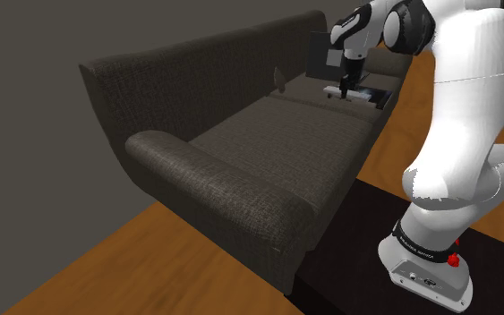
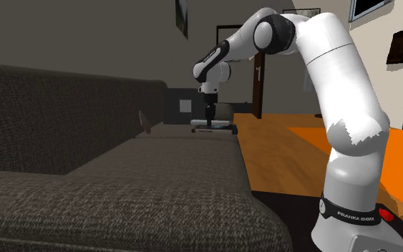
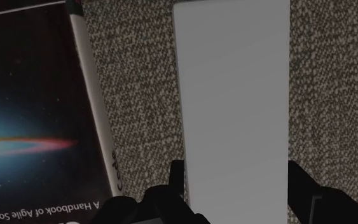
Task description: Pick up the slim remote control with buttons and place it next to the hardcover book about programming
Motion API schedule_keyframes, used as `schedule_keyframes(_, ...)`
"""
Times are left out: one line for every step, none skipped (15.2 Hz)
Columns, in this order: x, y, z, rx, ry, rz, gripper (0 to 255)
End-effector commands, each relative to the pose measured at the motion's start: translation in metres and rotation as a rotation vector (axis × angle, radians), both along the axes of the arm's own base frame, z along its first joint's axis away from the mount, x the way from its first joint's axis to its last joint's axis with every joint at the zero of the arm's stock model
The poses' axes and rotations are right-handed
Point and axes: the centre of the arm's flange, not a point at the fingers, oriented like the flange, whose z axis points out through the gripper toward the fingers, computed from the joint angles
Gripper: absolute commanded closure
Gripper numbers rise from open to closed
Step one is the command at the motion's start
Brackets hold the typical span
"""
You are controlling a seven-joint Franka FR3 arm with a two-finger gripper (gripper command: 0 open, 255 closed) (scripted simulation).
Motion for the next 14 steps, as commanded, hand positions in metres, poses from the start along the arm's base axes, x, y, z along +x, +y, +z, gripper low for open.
schedule_keyframes(0.000, -0.001, -0.010, -0.001, -0.001, 0.000, 255)
schedule_keyframes(0.000, -0.001, -0.015, -0.001, -0.001, 0.000, 255)
schedule_keyframes(0.000, -0.001, -0.020, -0.001, -0.001, 0.000, 255)
schedule_keyframes(0.000, -0.001, -0.025, -0.001, -0.001, 0.000, 255)
schedule_keyframes(0.000, -0.001, -0.031, -0.001, -0.001, 0.000, 255)
schedule_keyframes(0.000, -0.001, -0.036, -0.001, -0.001, 0.000, 255)
schedule_keyframes(0.000, -0.001, -0.041, -0.001, -0.001, 0.000, 255)
schedule_keyframes(0.000, -0.001, -0.047, -0.001, -0.001, 0.000, 255)
schedule_keyframes(0.000, -0.001, -0.052, -0.001, -0.001, 0.000, 255)
schedule_keyframes(0.000, -0.001, -0.059, -0.001, -0.001, 0.000, 255)
schedule_keyframes(0.000, -0.001, -0.059, -0.001, -0.001, 0.000, 255)
schedule_keyframes(0.000, -0.001, -0.059, -0.001, -0.001, 0.000, 255)
schedule_keyframes(0.000, -0.001, -0.059, -0.001, -0.001, 0.000, 255)
schedule_keyframes(0.000, -0.001, -0.059, -0.001, -0.001, 0.000, 255)
